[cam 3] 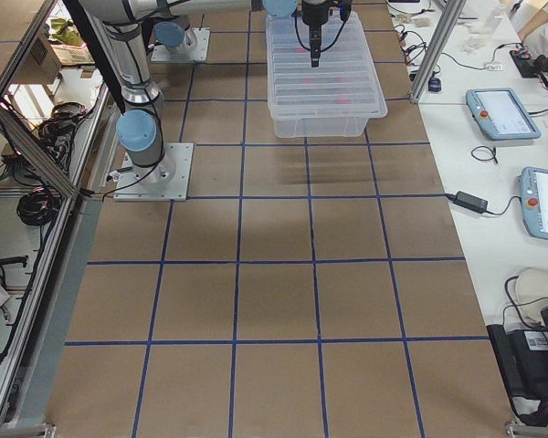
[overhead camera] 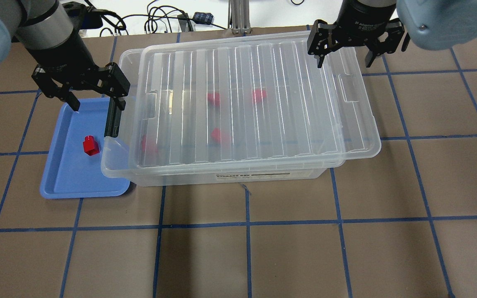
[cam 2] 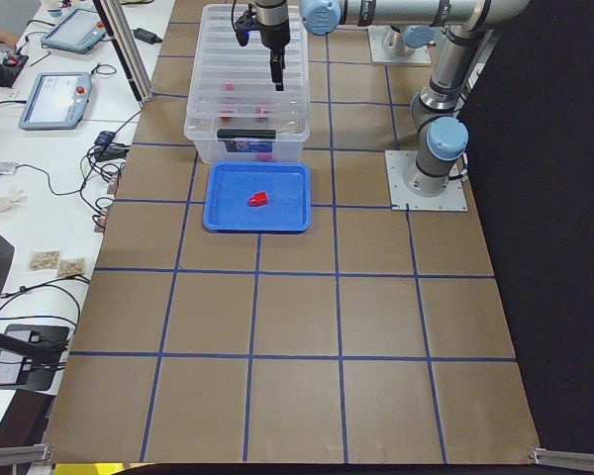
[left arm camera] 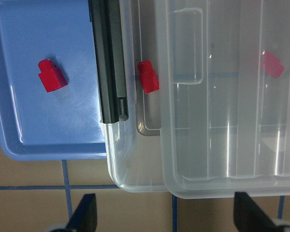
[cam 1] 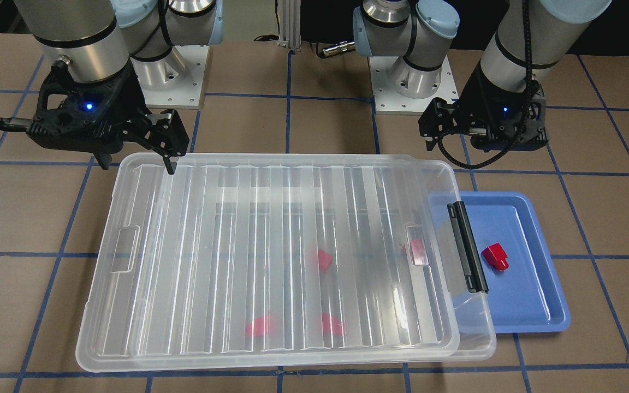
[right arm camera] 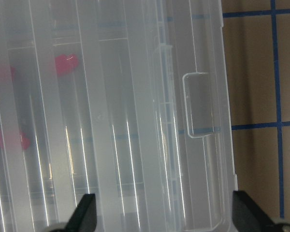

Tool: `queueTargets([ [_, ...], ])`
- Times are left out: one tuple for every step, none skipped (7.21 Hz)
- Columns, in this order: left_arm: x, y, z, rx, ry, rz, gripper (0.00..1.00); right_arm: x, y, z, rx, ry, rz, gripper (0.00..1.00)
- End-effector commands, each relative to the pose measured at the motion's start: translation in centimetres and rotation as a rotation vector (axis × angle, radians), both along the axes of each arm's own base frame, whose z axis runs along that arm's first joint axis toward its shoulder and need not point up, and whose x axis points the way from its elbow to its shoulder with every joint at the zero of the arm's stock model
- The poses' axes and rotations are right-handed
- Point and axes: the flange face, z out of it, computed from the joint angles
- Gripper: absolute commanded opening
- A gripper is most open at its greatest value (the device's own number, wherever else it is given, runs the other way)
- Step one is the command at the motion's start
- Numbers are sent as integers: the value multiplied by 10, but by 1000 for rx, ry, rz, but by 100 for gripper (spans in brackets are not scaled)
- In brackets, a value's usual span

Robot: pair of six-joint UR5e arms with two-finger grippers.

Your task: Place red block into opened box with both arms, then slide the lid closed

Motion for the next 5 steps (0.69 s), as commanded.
queueTargets([
  [0, 1, 1, -2, 1, 0, 100, -3, -2, -1, 0, 1, -2, 100],
  [0, 2, 2, -2, 0, 0, 100, -4, -3, -1, 0, 1, -5, 100],
  [3, 1, 3, -5, 1, 6, 100, -11, -7, -5, 1, 0, 5, 100],
  [7, 1, 3, -5, 1, 1, 100, -27, -15, -10, 8, 2, 21, 100],
  [8, 1, 4, -2, 1, 3, 100, -45, -25, -29, 39, 0, 35, 100],
])
